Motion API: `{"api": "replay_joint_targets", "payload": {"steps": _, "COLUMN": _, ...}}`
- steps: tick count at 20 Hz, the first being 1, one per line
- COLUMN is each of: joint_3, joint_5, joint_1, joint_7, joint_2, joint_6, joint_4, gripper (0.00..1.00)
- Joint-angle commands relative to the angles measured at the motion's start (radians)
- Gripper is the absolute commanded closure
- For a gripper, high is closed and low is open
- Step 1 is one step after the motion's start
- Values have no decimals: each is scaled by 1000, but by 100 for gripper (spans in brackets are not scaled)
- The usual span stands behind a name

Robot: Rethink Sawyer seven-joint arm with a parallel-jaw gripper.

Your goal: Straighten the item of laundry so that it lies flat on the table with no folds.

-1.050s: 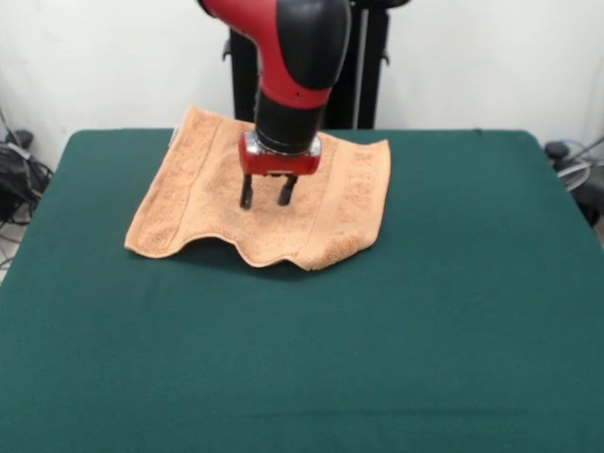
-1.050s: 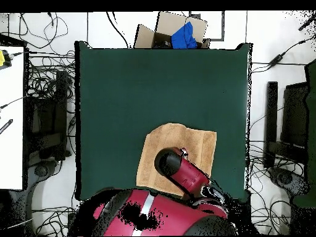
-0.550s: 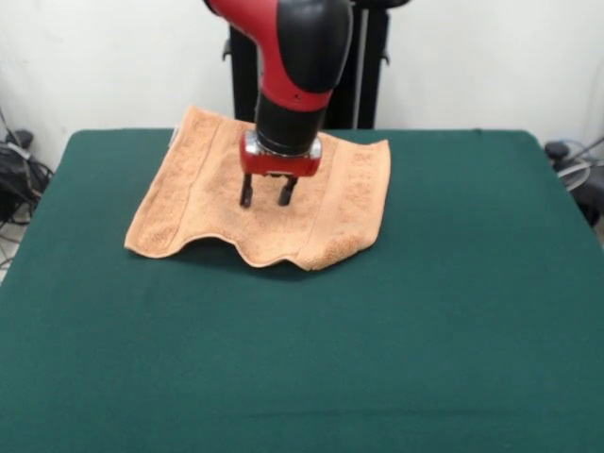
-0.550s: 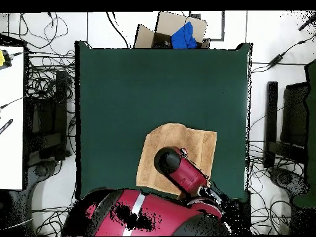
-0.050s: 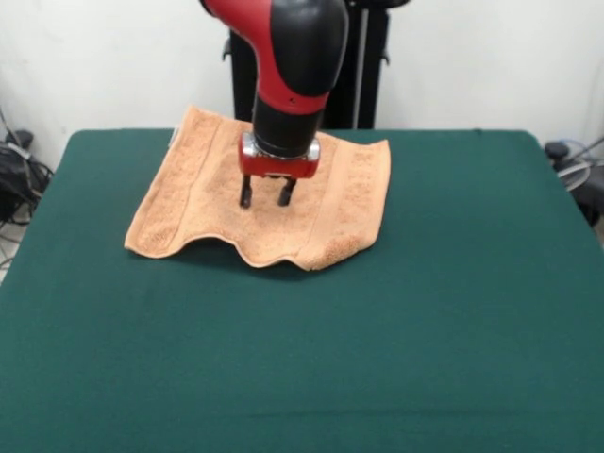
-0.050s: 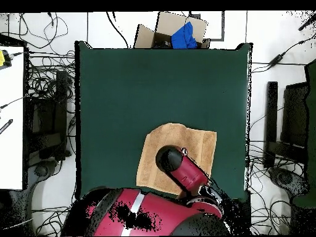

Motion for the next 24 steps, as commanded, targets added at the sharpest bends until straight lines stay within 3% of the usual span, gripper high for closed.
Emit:
{"api": "replay_joint_targets", "payload": {"steps": 1, "joint_3": 341, "joint_5": -42, "joint_1": 2, "joint_7": 333, "joint_2": 321, "joint_6": -348, "joint_4": -408, "gripper": 0}}
{"api": "replay_joint_targets", "payload": {"steps": 4, "joint_3": 335, "joint_5": -158, "joint_1": 1, "joint_7": 337, "joint_2": 321, "joint_6": -443, "joint_4": -431, "gripper": 0}}
{"api": "replay_joint_targets", "payload": {"steps": 7, "joint_3": 329, "joint_5": -240, "joint_1": -2, "joint_7": 315, "joint_2": 317, "joint_6": -459, "joint_4": -454, "gripper": 0}}
{"api": "replay_joint_targets", "payload": {"steps": 10, "joint_3": 308, "joint_5": -305, "joint_1": 9, "joint_7": 303, "joint_2": 313, "joint_6": -484, "joint_4": -482, "gripper": 0}}
{"api": "replay_joint_targets", "payload": {"steps": 13, "joint_3": 270, "joint_5": -315, "joint_1": 38, "joint_7": 303, "joint_2": 308, "joint_6": -494, "joint_4": -500, "gripper": 0}}
{"api": "replay_joint_targets", "payload": {"steps": 19, "joint_3": 132, "joint_5": -124, "joint_1": 168, "joint_7": 365, "joint_2": 302, "joint_6": -451, "joint_4": -491, "gripper": 0}}
{"api": "replay_joint_targets", "payload": {"steps": 20, "joint_3": 80, "joint_5": -44, "joint_1": 218, "joint_7": 374, "joint_2": 303, "joint_6": -413, "joint_4": -488, "gripper": 0}}
{"api": "replay_joint_targets", "payload": {"steps": 23, "joint_3": 11, "joint_5": 73, "joint_1": 282, "joint_7": 398, "joint_2": 304, "joint_6": -311, "joint_4": -482, "gripper": 0}}
{"api": "replay_joint_targets", "payload": {"steps": 24, "joint_3": -28, "joint_5": 153, "joint_1": 317, "joint_7": 429, "joint_2": 310, "joint_6": -213, "joint_4": -481, "gripper": 0}}
